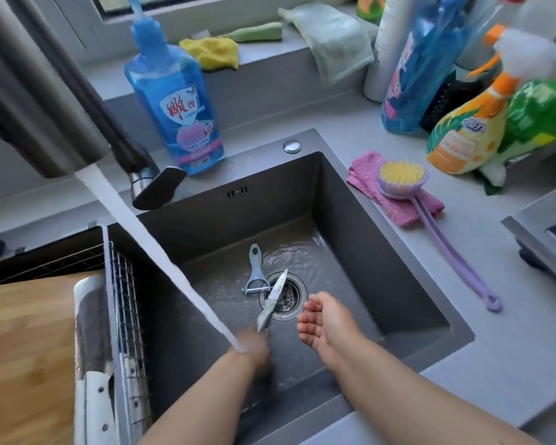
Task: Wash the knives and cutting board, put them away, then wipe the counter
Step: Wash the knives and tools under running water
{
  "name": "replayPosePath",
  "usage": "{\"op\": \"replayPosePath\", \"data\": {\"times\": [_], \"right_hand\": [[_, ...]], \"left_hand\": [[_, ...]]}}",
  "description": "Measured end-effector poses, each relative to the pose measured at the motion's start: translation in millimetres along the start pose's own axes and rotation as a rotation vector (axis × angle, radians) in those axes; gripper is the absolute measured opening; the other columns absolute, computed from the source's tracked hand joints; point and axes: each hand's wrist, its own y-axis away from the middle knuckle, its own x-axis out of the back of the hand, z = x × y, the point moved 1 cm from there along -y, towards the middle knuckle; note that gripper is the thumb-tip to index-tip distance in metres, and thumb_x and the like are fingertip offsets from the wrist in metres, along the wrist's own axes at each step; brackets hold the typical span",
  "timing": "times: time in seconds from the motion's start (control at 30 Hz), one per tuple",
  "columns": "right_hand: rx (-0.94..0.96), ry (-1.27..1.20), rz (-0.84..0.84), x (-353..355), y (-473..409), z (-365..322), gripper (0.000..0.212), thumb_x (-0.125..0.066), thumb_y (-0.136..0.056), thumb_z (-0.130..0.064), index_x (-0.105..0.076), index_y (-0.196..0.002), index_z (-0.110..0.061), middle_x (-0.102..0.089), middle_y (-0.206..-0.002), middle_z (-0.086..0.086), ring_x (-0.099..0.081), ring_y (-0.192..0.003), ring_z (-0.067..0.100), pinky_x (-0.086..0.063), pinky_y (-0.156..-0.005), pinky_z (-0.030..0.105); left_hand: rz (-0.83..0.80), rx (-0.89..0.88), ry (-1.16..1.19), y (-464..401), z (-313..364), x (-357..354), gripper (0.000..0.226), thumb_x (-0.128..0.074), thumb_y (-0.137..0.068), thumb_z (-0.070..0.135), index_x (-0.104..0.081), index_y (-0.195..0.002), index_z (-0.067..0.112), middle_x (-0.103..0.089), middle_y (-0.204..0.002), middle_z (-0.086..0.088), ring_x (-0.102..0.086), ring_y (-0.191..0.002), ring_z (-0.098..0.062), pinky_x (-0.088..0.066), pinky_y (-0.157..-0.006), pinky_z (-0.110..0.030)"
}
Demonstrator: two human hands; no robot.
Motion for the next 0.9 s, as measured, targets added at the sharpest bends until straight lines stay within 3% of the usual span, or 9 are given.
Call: {"op": "replayPosePath", "data": {"times": [0.13,0.2,0.33,0.53,0.7,0.9], "right_hand": [[-0.008,-0.002,0.003,1.5,2.2,-1.1,0.023,-0.045,-0.092,-0.018,-0.051,-0.071,-0.012,-0.053,-0.044,0.002,-0.048,-0.035,0.013,-0.040,-0.039,0.018],[-0.014,-0.004,-0.002,1.2,3.5,-1.9,0.024,-0.045,-0.092,-0.019,-0.051,-0.070,-0.012,-0.053,-0.044,0.002,-0.048,-0.034,0.013,-0.040,-0.038,0.018],[-0.022,0.006,-0.029,-0.3,8.1,-3.1,0.025,-0.045,-0.092,-0.020,-0.051,-0.069,-0.012,-0.053,-0.043,0.003,-0.048,-0.035,0.014,-0.040,-0.040,0.019],[0.009,0.081,-0.020,-3.2,14.9,-2.7,0.027,-0.045,-0.093,-0.021,-0.050,-0.069,-0.011,-0.054,-0.041,0.003,-0.048,-0.032,0.013,-0.041,-0.039,0.016],[0.091,0.273,-0.021,-14.3,21.4,1.7,0.026,-0.044,-0.095,-0.016,-0.048,-0.070,-0.009,-0.048,-0.041,0.005,-0.041,-0.030,0.014,-0.032,-0.038,0.015],[0.260,0.489,-0.072,-19.3,25.1,6.9,0.018,-0.043,-0.093,-0.007,-0.047,-0.075,-0.007,-0.046,-0.053,0.011,-0.037,-0.034,0.015,-0.027,-0.038,0.014]], "left_hand": [[-0.007,-0.028,0.173,10.8,-21.5,7.3,0.027,-0.051,-0.093,0.023,-0.062,-0.113,0.008,-0.063,-0.119,-0.015,-0.059,-0.111,-0.029,-0.046,-0.082,-0.031],[0.005,0.049,0.391,28.8,-32.1,11.1,0.016,-0.058,-0.082,0.017,-0.070,-0.092,0.012,-0.071,-0.097,-0.011,-0.067,-0.092,-0.027,-0.046,-0.066,-0.024],[0.100,0.124,0.785,65.1,-51.0,9.7,0.025,-0.053,-0.074,0.002,-0.065,-0.060,0.019,-0.060,-0.055,0.004,-0.055,-0.043,-0.010,-0.047,-0.047,-0.020],[0.092,0.182,1.216,107.4,-64.6,1.5,0.015,-0.053,-0.081,-0.003,-0.050,-0.084,0.011,-0.065,-0.066,-0.015,-0.051,-0.043,-0.018,-0.042,-0.041,-0.024],[0.011,0.135,1.558,136.5,-56.9,7.8,0.025,-0.040,-0.091,-0.006,-0.061,-0.079,-0.002,-0.065,-0.067,-0.019,-0.047,-0.042,-0.015,-0.032,-0.042,-0.018],[-0.067,0.162,1.860,149.4,-59.2,0.9,0.020,-0.035,-0.092,-0.004,-0.054,-0.097,-0.009,-0.062,-0.078,-0.033,-0.046,-0.036,-0.015,-0.034,-0.036,-0.017]]}}
